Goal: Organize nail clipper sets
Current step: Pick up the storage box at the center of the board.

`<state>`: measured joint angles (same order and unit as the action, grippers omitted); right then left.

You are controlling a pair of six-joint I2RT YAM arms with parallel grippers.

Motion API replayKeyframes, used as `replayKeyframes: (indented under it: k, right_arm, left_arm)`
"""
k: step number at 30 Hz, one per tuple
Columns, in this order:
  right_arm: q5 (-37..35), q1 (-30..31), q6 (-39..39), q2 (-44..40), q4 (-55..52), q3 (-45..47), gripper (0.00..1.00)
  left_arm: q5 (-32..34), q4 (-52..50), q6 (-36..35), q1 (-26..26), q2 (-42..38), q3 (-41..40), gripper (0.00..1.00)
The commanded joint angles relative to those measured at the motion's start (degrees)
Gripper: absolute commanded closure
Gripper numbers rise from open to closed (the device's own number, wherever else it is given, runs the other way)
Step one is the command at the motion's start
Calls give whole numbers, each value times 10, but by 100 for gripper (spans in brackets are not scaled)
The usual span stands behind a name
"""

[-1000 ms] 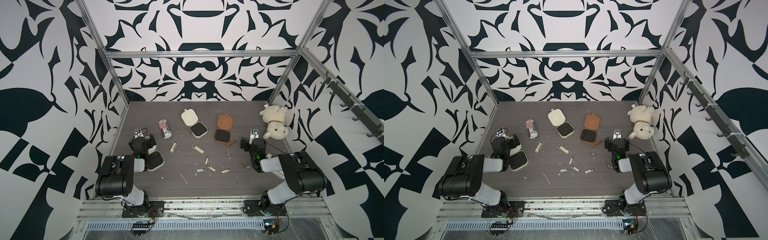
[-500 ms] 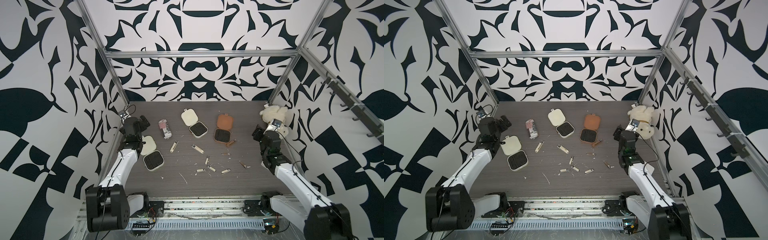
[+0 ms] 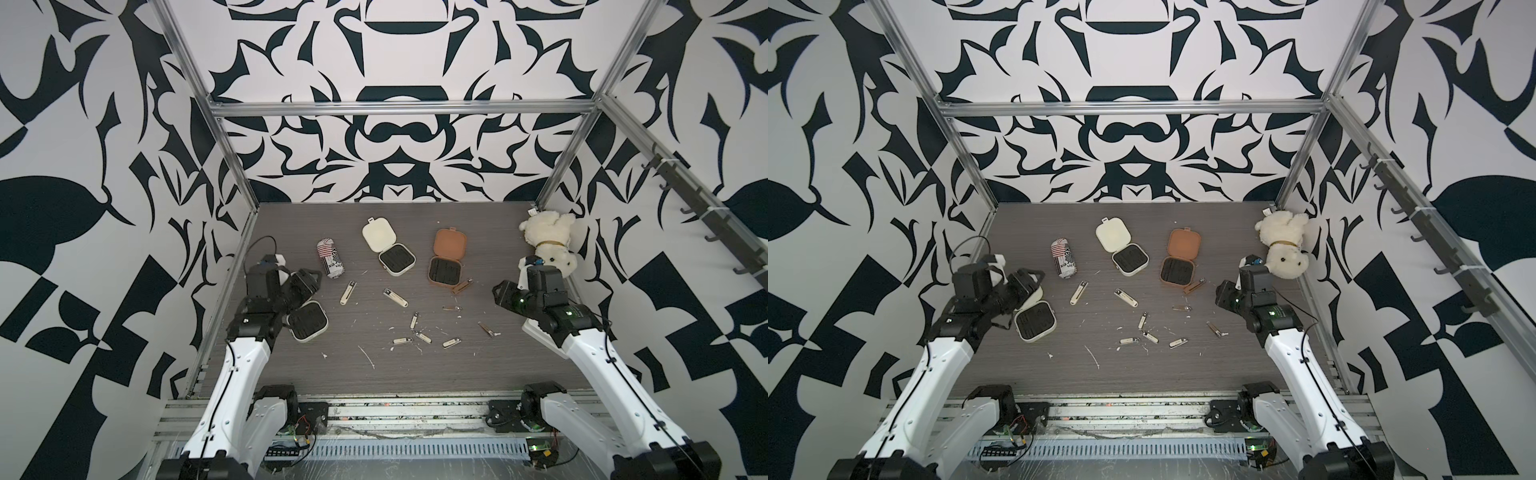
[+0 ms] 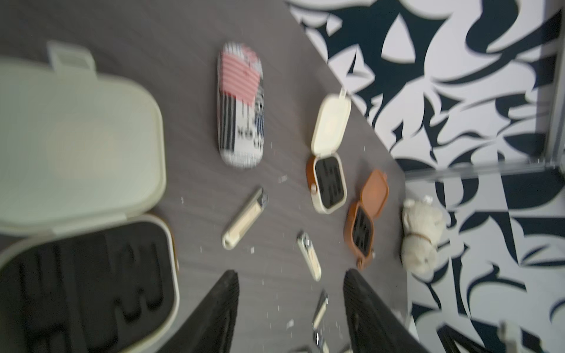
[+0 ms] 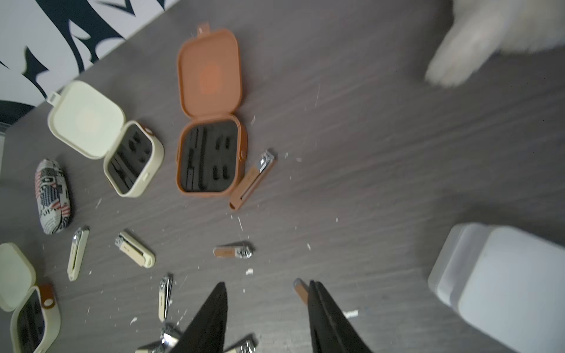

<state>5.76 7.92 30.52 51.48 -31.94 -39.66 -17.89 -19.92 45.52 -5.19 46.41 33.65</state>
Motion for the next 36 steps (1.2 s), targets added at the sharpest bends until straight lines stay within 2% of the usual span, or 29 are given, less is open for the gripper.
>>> replayKeyframes:
  k: [1,4,6,9,11,17,19,22,27,32,36]
  right_arm:
    - [10,22,19,2,-44,9,54]
    - [-44,81,32,29,-50,3,54]
    - [-87,131,36,64,-57,-13,55]
    - [-147,190,40,120,-74,-50,58]
    - [-153,200,42,145,-68,-63,57]
    - [-162,199,51,204,-14,-85,50]
    - [-186,197,48,235,2,-98,47]
    - [-188,178,48,286,15,-126,45]
    - [-148,125,58,358,45,-160,46]
    - [-145,92,52,416,48,-200,48]
    - [-94,56,44,445,65,-235,48]
  left_arm:
    - [-3,-33,53,-68,-51,-49,41]
    - [45,0,87,-139,-68,-88,41]
    - [62,14,97,-165,-55,-94,41]
    - [66,29,96,-182,-23,-87,41]
    - [63,38,92,-183,-5,-79,41]
    - [61,76,97,-184,29,-69,40]
    - [59,91,101,-184,38,-69,39]
    - [57,96,104,-188,49,-68,39]
    - [53,96,104,-192,54,-74,39]
    - [58,97,111,-192,37,-87,39]
    - [58,93,111,-192,27,-92,39]
